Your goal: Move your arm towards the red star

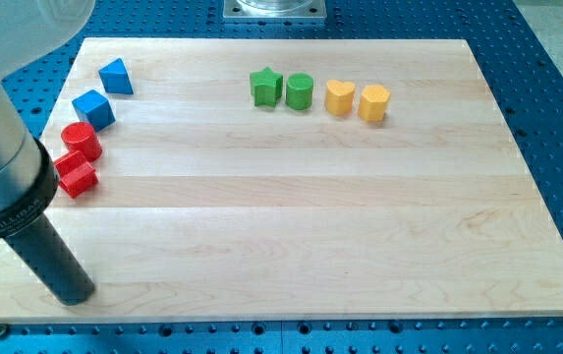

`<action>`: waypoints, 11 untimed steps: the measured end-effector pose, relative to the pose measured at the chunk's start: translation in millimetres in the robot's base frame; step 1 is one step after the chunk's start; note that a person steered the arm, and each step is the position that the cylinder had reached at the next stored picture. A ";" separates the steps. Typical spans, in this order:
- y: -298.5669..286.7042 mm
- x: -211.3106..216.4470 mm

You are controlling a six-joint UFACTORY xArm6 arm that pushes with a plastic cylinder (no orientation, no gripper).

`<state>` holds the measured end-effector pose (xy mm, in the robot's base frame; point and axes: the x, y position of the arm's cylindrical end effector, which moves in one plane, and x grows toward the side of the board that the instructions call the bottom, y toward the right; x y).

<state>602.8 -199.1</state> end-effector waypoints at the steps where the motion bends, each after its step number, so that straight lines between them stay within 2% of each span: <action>1: 4.1 1.7; 3: 3.3 8.8; 4: -17.5 10.3; 5: -105.2 -17.9; 6: -104.2 -18.8; 8: -105.0 -57.6; 9: -89.2 -58.8; 10: -27.4 -63.3; 11: -77.4 -40.7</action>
